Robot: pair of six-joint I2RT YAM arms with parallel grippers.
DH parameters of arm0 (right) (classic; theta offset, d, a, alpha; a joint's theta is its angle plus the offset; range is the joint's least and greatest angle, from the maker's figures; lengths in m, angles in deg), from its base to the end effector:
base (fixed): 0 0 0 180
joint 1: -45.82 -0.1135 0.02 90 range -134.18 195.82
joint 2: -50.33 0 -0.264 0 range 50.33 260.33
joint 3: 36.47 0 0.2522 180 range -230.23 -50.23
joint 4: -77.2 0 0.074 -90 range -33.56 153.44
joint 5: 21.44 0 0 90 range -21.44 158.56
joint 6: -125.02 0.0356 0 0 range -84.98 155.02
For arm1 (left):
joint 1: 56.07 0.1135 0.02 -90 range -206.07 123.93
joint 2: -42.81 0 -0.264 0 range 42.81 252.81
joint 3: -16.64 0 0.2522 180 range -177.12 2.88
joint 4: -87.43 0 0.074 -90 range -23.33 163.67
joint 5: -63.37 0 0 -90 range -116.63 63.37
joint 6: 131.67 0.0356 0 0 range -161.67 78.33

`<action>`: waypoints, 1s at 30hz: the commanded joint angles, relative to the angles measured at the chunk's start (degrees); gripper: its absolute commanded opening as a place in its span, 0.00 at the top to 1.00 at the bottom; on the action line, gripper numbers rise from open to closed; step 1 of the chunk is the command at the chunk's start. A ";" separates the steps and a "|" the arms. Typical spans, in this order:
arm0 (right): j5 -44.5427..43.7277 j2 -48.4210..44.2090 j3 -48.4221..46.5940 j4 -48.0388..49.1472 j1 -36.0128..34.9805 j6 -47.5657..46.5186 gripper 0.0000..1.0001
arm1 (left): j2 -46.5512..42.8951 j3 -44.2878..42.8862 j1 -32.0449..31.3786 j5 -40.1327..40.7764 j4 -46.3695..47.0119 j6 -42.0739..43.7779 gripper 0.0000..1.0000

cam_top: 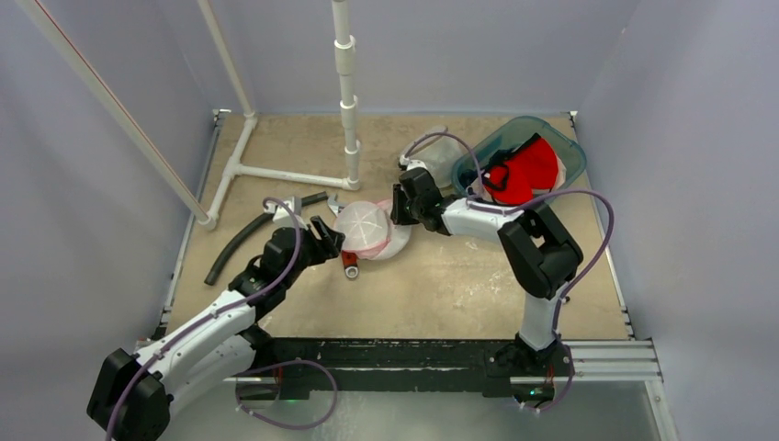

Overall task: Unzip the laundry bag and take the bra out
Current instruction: Move the laundry bag to the center of the board.

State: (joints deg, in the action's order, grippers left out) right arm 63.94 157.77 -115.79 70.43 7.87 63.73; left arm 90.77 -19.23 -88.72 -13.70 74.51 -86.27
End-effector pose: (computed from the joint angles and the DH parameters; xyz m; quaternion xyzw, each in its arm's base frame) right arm 0.3261 0.2507 0.1839 -0.0528 0.8845 0.2241 0.4058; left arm 0.1629 -0.0949 0.2108 -0.1474 0.8272 -0.2590 0.4763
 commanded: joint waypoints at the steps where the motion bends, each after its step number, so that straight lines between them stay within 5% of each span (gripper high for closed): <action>1: -4.24 -2.81 -0.70 -3.36 -0.37 -1.22 0.79 | -1.33 0.23 -0.02 -0.06 0.78 -0.82 0.40; 5: -2.80 -8.14 2.10 -4.59 -0.33 -1.60 1.00 | -2.27 -0.04 -0.02 -0.36 0.33 -0.42 0.40; 15: 7.33 -23.33 15.08 3.98 0.87 -3.30 1.00 | -2.46 0.88 0.01 -2.11 2.87 -0.83 0.40; 21: 23.43 -34.33 32.20 19.83 10.17 -0.03 1.00 | -3.64 1.78 0.02 -3.16 3.90 -1.24 0.40; 30: 21.15 -47.50 44.18 22.05 11.15 1.14 1.00 | -2.38 2.06 0.04 -6.75 5.92 -0.96 0.39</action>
State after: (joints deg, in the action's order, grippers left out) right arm 84.99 114.36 -73.96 89.14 19.19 64.08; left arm 87.65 -17.15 -88.72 -17.85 77.25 -87.12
